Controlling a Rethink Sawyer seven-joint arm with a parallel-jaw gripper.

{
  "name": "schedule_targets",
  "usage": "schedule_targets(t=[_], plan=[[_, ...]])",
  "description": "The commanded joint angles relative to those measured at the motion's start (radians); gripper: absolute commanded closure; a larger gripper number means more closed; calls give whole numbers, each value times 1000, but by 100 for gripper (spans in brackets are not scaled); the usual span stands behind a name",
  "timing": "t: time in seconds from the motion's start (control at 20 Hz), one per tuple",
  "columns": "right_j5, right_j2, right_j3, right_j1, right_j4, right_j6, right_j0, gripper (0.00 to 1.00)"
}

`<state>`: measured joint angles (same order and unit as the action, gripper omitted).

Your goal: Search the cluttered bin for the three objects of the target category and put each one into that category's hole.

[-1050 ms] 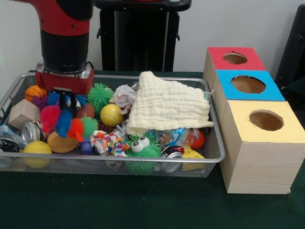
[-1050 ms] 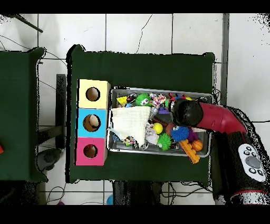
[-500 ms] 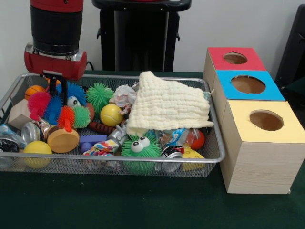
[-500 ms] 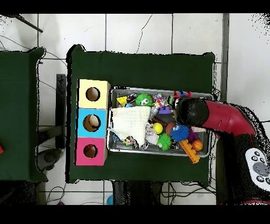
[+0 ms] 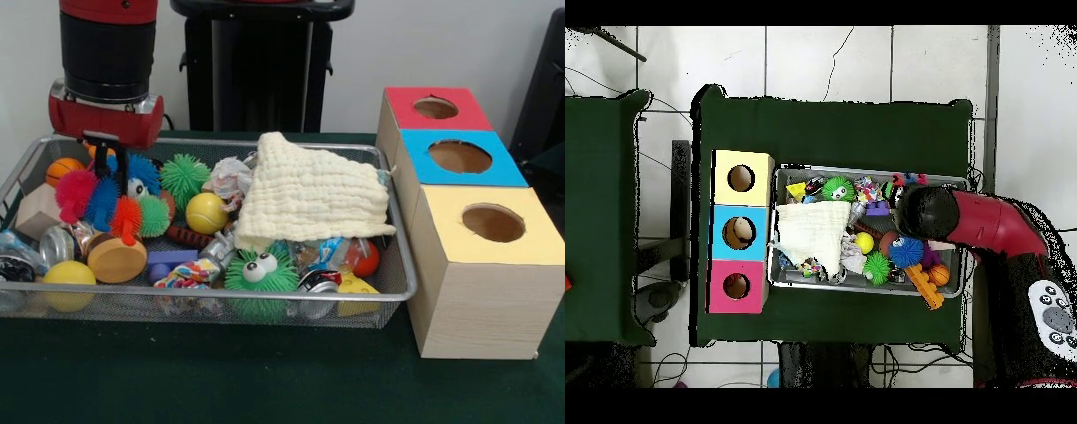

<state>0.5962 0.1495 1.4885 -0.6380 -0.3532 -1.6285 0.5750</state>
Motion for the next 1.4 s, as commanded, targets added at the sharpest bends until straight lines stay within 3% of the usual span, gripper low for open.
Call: schedule_targets(t=[0.05, 0.7, 1.4], plan=[[-50, 45, 87, 22, -12, -45, 4, 100], [-101, 96, 299, -100, -15, 34, 133, 100], [-152, 141, 370, -114, -56, 45, 202, 100]])
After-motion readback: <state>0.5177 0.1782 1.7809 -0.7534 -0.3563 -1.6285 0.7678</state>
